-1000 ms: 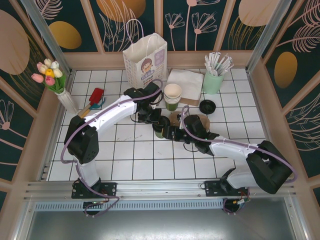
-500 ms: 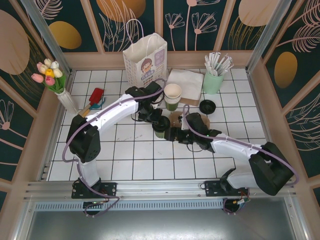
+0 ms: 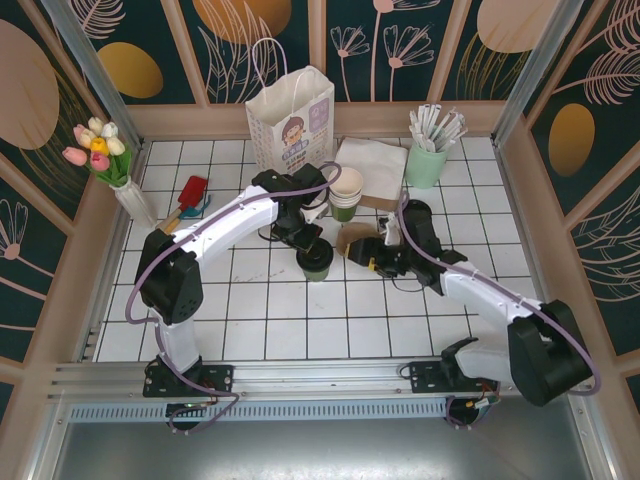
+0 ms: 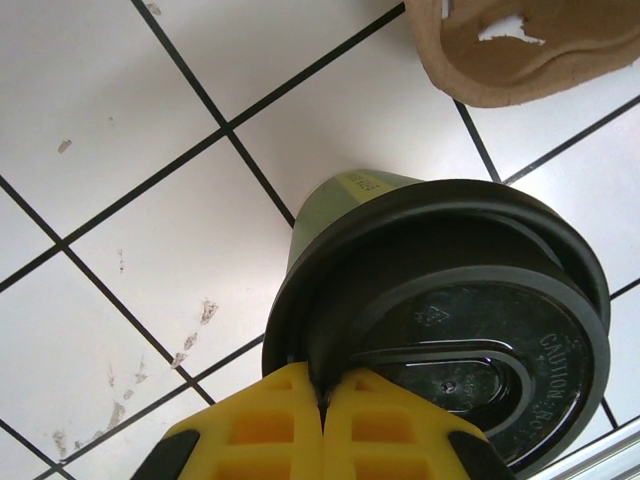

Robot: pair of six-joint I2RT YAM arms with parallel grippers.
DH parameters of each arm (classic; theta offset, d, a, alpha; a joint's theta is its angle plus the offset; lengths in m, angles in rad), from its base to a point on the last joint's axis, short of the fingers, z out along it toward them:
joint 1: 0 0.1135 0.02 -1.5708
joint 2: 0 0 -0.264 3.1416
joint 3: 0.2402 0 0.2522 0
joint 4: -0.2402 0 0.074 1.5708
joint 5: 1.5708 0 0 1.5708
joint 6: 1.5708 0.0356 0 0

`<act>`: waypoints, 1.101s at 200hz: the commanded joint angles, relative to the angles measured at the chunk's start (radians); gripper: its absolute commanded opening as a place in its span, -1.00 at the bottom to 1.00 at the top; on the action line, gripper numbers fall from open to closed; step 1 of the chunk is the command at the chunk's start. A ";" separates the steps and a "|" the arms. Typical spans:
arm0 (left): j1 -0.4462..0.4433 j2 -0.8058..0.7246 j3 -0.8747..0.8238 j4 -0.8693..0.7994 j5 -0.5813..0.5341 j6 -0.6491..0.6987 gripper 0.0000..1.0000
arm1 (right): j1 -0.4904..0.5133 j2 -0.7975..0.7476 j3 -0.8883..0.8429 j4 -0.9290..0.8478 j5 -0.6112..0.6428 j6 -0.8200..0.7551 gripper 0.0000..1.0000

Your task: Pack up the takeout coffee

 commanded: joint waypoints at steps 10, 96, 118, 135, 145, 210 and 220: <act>-0.001 -0.004 0.006 -0.070 -0.013 0.064 -1.00 | 0.000 0.074 0.063 0.048 -0.075 0.028 0.17; -0.002 0.027 -0.029 -0.045 0.012 0.067 -1.00 | 0.036 0.256 0.188 0.062 -0.109 -0.019 -0.01; -0.002 0.035 -0.026 -0.040 0.019 0.071 -1.00 | 0.049 0.291 0.209 0.051 -0.099 -0.029 -0.03; -0.001 0.038 -0.031 -0.032 0.025 0.072 -1.00 | 0.055 0.310 0.232 0.017 -0.055 -0.046 -0.09; -0.001 0.039 -0.041 -0.025 0.029 0.072 -1.00 | 0.058 0.323 0.244 -0.014 -0.024 -0.061 -0.15; -0.001 0.067 -0.280 0.100 0.102 0.015 -1.00 | 0.125 0.420 0.099 -0.158 0.149 -0.073 -0.21; -0.002 0.073 -0.322 0.120 0.112 -0.002 -1.00 | 0.147 0.436 0.062 -0.159 0.172 -0.063 -0.22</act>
